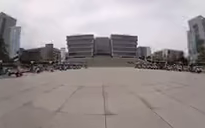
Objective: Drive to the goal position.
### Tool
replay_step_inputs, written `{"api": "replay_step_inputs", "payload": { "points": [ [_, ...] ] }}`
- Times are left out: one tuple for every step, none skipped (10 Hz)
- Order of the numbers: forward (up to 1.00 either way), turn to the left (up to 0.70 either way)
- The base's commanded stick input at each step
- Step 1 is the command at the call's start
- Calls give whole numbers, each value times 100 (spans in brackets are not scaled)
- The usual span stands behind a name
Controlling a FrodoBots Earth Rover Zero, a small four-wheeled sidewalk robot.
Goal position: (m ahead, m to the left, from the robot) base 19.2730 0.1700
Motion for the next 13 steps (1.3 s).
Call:
{"api": "replay_step_inputs", "payload": {
  "points": [
    [70, 2],
    [70, 2],
    [70, 2],
    [70, 2],
    [70, 2],
    [70, 2],
    [70, 2],
    [70, 2],
    [70, 2],
    [70, 2],
    [70, 2],
    [70, 1],
    [70, 2]
  ]
}}
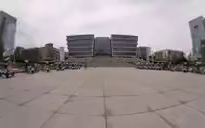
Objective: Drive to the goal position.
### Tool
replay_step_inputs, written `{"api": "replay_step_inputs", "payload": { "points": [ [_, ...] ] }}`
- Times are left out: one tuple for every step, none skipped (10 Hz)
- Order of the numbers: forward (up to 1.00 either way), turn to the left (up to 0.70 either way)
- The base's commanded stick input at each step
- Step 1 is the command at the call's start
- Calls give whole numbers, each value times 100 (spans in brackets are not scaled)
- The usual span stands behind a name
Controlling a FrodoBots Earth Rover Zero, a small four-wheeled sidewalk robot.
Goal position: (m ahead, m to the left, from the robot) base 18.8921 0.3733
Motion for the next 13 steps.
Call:
{"api": "replay_step_inputs", "payload": {
  "points": [
    [70, 1],
    [70, 2],
    [70, 2],
    [70, 1],
    [70, 2],
    [70, 2],
    [70, 1],
    [70, 1],
    [70, 2],
    [70, 2],
    [70, 1],
    [70, 1],
    [70, 2]
  ]
}}
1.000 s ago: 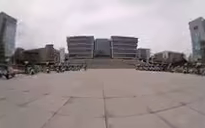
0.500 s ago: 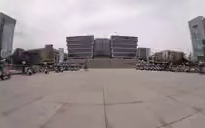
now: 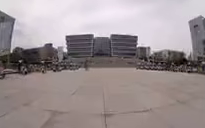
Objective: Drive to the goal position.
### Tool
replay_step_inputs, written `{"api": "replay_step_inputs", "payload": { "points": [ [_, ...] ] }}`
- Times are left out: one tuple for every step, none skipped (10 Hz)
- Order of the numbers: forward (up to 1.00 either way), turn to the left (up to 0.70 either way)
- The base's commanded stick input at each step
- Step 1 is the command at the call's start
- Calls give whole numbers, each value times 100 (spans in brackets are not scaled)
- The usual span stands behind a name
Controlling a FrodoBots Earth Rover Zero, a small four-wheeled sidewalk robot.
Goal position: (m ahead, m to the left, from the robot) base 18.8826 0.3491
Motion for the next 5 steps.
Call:
{"api": "replay_step_inputs", "payload": {
  "points": [
    [70, 1],
    [70, 1],
    [70, 1],
    [70, 1],
    [70, 1]
  ]
}}
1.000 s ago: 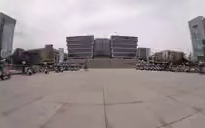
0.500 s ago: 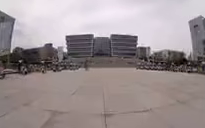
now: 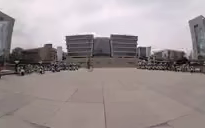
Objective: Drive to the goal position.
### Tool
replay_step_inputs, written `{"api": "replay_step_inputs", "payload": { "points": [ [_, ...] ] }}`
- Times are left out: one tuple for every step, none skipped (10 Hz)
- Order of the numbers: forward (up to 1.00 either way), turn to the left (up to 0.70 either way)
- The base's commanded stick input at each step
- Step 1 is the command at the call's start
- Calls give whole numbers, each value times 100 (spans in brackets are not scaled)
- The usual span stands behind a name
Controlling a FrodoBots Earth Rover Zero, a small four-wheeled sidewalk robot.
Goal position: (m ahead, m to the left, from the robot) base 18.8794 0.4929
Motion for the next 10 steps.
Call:
{"api": "replay_step_inputs", "payload": {
  "points": [
    [70, 1],
    [70, 1],
    [70, 1],
    [70, 1],
    [70, 1],
    [70, 2],
    [70, 2],
    [70, 2],
    [70, 1],
    [70, 1]
  ]
}}
